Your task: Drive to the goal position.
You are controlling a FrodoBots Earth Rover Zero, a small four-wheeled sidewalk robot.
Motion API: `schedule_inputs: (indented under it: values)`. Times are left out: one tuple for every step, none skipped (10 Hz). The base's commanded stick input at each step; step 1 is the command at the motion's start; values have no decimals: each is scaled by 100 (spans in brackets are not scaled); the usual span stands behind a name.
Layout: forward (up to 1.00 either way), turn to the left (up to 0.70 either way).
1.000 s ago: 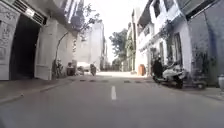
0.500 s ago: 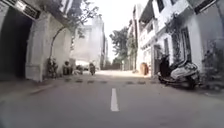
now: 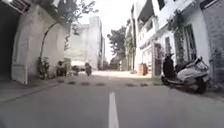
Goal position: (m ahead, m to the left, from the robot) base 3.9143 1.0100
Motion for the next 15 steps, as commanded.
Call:
schedule_inputs:
  values:
    - [100,6]
    - [100,6]
    - [100,6]
    - [100,6]
    - [100,6]
    - [100,6]
    - [100,6]
    - [100,6]
    - [100,6]
    - [100,6]
    - [100,6]
    - [100,6]
    - [100,6]
    - [100,6]
    - [100,2]
